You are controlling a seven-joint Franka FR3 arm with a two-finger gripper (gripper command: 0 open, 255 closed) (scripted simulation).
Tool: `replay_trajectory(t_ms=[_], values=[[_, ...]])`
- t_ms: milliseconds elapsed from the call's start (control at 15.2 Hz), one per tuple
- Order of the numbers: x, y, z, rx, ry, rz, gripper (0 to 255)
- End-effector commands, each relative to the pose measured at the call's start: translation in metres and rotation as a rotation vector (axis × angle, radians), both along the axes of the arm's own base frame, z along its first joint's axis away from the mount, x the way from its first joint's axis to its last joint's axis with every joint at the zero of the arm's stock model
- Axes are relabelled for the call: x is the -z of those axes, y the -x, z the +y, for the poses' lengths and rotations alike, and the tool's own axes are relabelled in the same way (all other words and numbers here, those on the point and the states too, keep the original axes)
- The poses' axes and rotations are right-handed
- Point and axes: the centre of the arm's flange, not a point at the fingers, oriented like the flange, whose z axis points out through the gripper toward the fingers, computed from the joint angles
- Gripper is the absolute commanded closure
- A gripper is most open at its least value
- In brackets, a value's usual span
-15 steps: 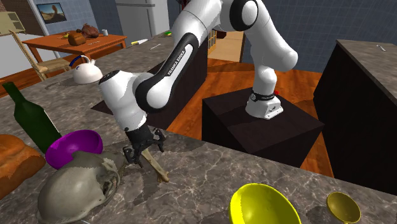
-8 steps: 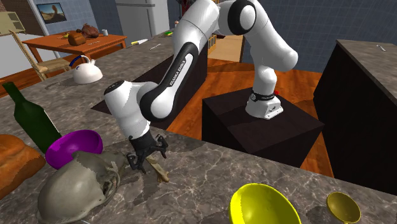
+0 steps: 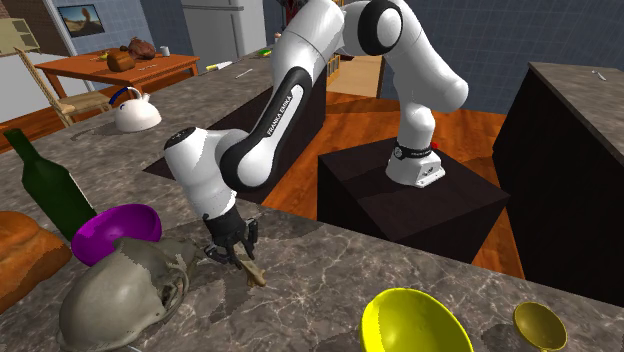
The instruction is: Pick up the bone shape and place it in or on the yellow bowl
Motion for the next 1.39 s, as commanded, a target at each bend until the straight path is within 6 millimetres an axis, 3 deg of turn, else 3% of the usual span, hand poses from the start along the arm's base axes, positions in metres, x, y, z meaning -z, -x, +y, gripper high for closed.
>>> replay_trajectory(t_ms=[0, 462, 1320], values=[[0.0, 0.0, 0.0, 0.0, 0.0, 0.0, 255], [0.0, 0.0, 0.0, 0.0, 0.0, 0.0, 255], [-0.069, 0.0, 0.0, 0.0, 0.0, 0.0, 255]])
